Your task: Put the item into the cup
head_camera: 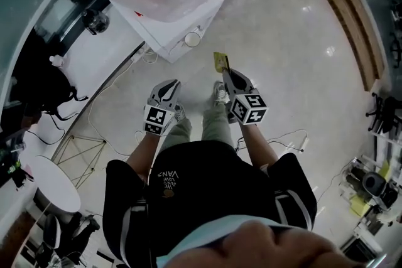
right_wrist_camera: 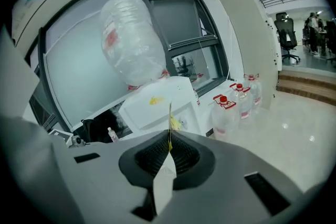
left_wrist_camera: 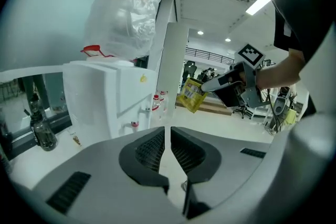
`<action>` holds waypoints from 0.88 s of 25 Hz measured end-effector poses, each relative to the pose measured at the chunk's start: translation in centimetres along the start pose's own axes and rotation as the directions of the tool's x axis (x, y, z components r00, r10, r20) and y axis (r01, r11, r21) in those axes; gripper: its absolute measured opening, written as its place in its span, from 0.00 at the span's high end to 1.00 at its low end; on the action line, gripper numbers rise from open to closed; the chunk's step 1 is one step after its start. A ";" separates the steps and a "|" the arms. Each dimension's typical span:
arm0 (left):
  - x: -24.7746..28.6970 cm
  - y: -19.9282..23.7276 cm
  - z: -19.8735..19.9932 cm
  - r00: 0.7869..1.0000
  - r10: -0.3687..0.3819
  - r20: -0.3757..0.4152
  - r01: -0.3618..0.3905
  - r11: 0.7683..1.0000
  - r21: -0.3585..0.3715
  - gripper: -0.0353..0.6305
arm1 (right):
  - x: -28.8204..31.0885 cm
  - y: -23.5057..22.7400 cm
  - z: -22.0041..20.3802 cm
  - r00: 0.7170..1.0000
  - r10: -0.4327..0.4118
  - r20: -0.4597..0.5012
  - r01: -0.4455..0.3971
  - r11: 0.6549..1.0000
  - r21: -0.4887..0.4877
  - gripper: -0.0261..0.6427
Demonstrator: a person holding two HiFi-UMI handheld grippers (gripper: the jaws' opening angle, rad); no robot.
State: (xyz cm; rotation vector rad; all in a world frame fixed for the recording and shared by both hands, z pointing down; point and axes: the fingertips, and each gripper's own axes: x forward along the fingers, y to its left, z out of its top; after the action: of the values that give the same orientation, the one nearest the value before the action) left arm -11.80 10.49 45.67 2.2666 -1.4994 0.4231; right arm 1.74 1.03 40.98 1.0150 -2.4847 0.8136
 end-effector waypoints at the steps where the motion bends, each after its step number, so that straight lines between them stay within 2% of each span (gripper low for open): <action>1: 0.7 0.1 -0.3 1.000 0.008 -0.005 -0.008 1.000 -0.004 0.91 | 0.6 -0.3 -0.1 1.000 0.013 -0.013 -0.013 1.000 -0.008 0.89; 11: 7.8 1.5 -2.1 0.999 0.041 -0.025 -0.041 0.999 -0.011 0.90 | 6.4 -3.7 -2.1 0.991 0.089 -0.099 -0.095 0.994 -0.059 0.89; 15: 9.9 2.6 -2.8 0.997 0.067 -0.024 -0.068 0.997 -0.027 0.77 | 7.9 -4.9 -2.9 0.989 0.100 -0.110 -0.108 0.992 -0.067 0.89; 22: 14.1 5.0 -6.7 0.991 0.124 -0.047 -0.125 0.992 -0.033 0.62 | 11.1 -6.2 -5.1 0.983 0.130 -0.130 -0.143 0.985 -0.097 0.89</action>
State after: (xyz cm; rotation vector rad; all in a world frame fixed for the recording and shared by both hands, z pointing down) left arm -11.30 0.59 58.72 2.1290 -1.6180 0.4756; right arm -0.98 -5.29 52.82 0.7428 -2.4830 0.7512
